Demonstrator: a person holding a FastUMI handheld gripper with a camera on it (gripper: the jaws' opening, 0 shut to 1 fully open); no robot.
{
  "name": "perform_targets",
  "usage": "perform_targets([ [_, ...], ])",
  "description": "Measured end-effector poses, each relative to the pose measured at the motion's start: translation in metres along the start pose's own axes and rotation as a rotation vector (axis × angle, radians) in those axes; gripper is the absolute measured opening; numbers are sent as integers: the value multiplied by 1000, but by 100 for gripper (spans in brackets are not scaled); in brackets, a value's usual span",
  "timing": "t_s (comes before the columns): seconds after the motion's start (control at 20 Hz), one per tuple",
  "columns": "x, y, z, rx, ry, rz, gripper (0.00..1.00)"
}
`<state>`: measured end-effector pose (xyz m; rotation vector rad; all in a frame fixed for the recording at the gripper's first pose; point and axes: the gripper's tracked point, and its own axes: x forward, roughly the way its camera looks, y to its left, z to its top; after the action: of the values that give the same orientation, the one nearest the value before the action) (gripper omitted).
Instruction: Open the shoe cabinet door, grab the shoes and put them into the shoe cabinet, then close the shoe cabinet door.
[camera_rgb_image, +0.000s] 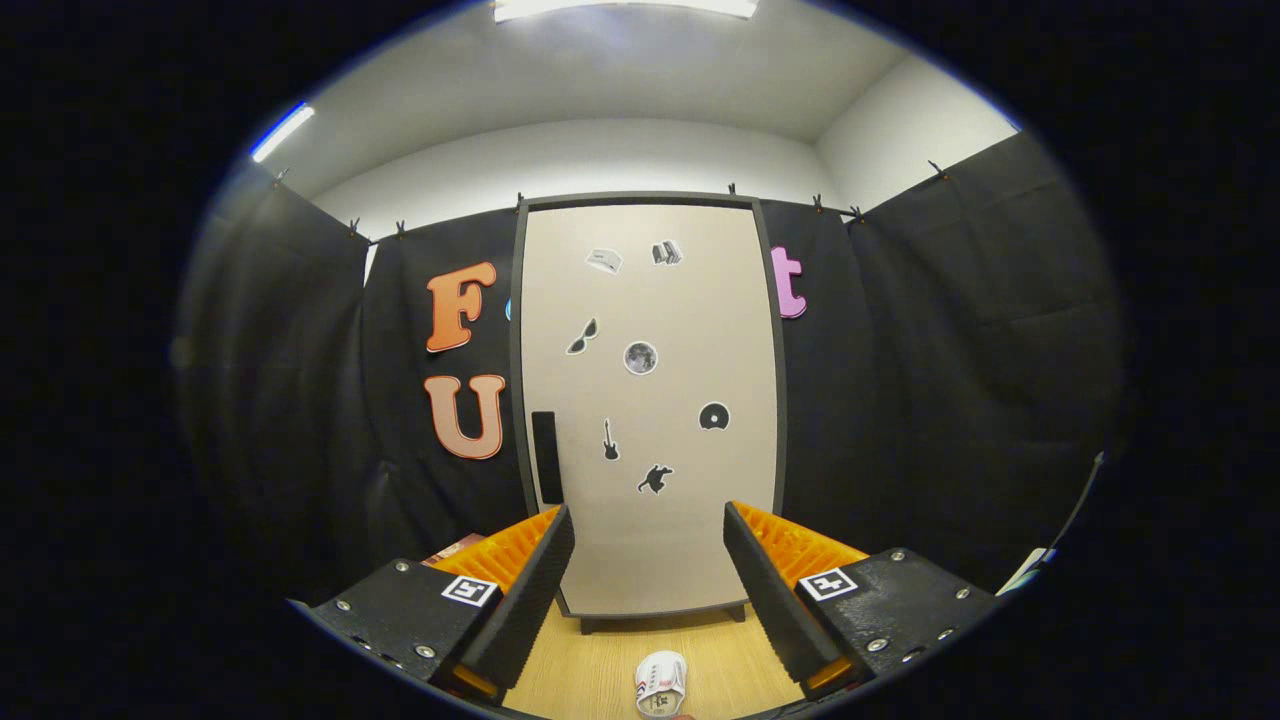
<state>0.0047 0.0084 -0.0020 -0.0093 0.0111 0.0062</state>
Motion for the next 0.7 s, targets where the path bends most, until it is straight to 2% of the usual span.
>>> perform_targets([
  [0.35,35,31,-8,-7,11,40,94],
  [0.7,100,76,-18,14,29,103,94],
])
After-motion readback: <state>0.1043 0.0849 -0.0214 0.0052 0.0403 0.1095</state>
